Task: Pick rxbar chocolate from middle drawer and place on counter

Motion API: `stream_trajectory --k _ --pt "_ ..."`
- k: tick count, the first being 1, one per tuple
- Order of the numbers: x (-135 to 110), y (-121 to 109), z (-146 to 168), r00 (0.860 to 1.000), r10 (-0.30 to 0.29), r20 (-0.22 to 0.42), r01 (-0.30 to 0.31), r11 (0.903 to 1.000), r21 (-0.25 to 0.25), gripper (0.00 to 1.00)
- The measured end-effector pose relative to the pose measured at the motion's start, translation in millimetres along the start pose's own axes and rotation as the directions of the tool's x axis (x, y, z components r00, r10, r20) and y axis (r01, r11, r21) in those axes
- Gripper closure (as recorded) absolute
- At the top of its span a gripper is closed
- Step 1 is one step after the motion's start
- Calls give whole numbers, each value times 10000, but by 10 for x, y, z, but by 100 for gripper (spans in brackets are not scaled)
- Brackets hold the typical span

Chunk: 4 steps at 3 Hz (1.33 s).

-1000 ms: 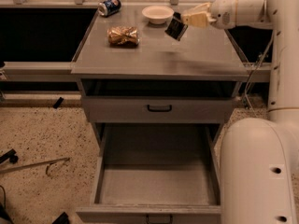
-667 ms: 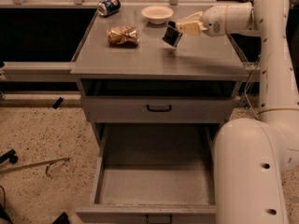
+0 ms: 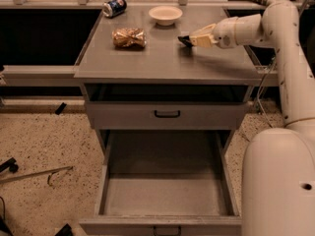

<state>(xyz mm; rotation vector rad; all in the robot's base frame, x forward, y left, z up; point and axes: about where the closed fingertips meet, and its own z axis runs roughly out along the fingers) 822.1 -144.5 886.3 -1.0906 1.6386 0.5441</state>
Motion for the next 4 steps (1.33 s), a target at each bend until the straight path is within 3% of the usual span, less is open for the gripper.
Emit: stream_trajectory --k 1,2,3,4 --pt "-203 -158 -659 9928 -1195 -8 1179 9785 1692 100" --pt "-487 -136 -1366 9701 -2414 -240 2352 9116 3371 100" --pt "-498 3 -1795 9624 -2691 -364 2553 8512 4585 100" --pt "-320 56 -1870 9662 -2548 -393 2401 8337 4973 100"
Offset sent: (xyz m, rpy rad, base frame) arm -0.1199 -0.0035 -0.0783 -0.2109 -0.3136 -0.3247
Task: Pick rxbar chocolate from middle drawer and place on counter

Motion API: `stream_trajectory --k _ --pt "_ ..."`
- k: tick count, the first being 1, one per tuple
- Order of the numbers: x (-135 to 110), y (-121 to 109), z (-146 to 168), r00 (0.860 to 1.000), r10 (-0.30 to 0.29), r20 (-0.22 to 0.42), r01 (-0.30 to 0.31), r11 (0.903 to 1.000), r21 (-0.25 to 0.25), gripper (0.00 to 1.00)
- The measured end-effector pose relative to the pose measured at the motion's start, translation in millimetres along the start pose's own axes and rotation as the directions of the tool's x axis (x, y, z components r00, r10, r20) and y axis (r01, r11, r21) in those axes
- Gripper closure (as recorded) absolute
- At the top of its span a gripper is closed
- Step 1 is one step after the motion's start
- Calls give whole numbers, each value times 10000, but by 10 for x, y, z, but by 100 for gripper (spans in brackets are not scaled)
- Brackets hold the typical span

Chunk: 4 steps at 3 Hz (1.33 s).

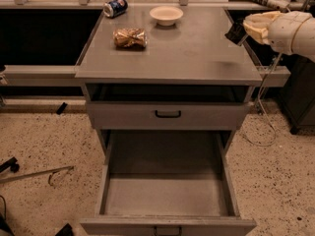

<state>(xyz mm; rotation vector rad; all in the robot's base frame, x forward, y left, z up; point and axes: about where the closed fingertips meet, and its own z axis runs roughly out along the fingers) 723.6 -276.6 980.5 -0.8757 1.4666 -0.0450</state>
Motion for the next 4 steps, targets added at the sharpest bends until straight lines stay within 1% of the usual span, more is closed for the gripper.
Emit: stream_trajectory --k 1,2,3,4 --pt "0 0 1 10000 -1 1 1 10000 -1 100" --pt "69 163 183 9992 -204 333 210 9996 -190 100" --pt "184 476 472 9958 -495 770 540 9969 -575 100" --pt "296 795 644 9915 -768 1055 873 9913 -987 100"
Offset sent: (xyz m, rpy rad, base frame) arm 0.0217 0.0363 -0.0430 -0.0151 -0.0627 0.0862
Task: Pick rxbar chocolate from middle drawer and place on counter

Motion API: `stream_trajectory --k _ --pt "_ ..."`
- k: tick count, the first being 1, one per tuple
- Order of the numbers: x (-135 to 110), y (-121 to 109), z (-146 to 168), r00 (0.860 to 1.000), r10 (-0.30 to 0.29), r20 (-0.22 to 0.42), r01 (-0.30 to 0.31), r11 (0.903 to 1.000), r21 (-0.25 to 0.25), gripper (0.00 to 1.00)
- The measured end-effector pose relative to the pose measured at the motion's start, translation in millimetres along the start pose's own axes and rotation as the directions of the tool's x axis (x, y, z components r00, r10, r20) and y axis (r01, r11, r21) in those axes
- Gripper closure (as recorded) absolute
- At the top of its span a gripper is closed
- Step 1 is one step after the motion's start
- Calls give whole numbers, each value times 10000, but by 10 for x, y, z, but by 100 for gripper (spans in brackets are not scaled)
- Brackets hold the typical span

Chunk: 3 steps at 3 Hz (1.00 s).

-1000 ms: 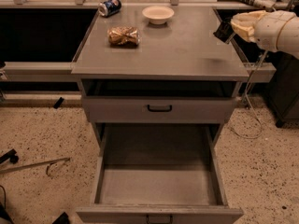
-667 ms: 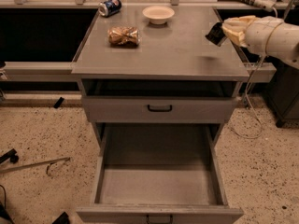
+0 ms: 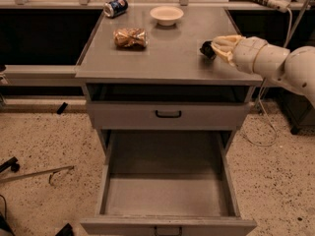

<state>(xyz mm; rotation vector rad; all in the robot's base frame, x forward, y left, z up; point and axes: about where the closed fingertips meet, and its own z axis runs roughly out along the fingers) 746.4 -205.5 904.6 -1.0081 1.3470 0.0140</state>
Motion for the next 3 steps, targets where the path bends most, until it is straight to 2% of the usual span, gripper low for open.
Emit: stream_trajectory --k 1,2,3 --pt "68 301 99 9996 -219 181 229 9983 -542 100" --pt "67 309 105 9995 -239 187 249 9981 -556 82" --pt "67 309 105 9995 -239 187 249 9981 -556 58"
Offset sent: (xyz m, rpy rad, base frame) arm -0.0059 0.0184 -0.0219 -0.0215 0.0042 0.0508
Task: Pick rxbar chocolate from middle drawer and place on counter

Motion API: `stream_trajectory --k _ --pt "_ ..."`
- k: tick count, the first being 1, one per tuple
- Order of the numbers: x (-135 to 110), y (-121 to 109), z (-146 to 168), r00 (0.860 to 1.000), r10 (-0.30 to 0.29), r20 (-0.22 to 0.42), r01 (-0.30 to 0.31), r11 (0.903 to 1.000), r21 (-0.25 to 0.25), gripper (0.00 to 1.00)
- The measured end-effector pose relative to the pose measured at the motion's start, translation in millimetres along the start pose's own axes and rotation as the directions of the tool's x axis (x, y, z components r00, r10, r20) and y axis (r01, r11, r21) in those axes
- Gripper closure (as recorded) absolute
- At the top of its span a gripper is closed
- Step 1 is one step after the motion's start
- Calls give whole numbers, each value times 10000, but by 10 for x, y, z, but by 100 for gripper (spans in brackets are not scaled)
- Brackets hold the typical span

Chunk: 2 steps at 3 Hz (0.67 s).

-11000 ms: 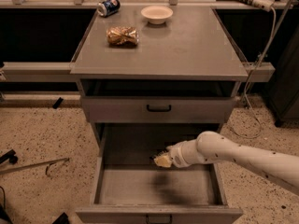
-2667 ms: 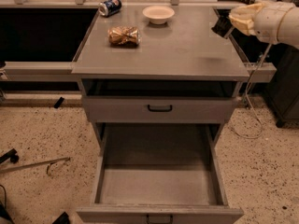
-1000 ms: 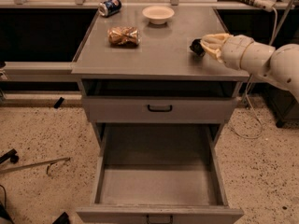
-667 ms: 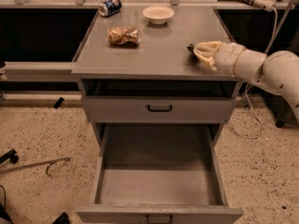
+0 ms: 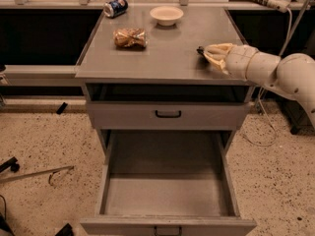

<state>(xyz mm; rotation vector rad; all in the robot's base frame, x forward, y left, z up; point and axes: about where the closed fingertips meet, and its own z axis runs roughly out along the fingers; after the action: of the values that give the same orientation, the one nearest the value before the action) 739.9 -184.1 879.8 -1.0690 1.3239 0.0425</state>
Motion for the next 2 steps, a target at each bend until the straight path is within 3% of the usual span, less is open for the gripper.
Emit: stream_trajectory --k 2 --pt "0 0 0 10000 0 1 0 10000 -1 12"
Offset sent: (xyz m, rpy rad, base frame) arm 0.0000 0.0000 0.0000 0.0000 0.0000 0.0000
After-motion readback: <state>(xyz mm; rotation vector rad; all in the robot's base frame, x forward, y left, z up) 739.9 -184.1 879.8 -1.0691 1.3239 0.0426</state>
